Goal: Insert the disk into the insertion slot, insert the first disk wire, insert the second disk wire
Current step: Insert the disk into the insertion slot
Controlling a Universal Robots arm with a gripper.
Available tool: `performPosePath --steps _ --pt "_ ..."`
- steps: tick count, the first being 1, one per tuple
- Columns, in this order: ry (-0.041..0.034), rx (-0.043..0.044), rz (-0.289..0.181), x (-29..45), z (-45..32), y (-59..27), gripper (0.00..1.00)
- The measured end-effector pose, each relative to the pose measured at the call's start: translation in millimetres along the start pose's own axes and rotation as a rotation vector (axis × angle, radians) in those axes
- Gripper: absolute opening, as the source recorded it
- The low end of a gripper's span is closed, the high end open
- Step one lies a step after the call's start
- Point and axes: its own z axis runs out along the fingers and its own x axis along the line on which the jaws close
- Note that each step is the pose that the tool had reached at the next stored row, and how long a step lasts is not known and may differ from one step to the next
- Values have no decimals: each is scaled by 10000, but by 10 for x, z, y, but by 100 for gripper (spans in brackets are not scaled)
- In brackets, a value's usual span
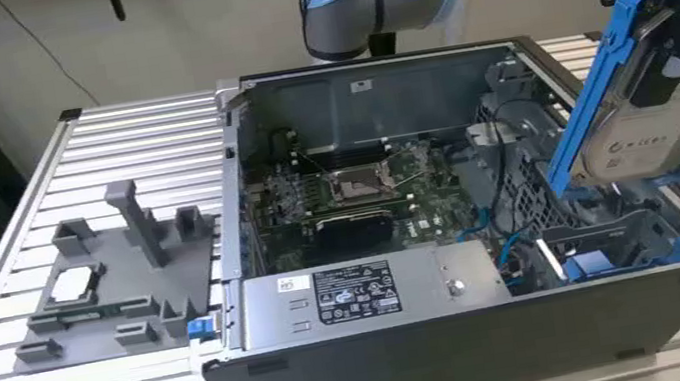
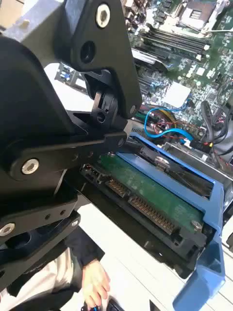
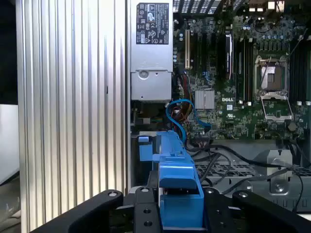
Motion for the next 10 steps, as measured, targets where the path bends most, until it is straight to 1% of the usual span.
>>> performPosePath --steps 3,10 --pt "-17 0 0 0 0 0 33" --pt "-26 -1 -1 0 0 0 33"
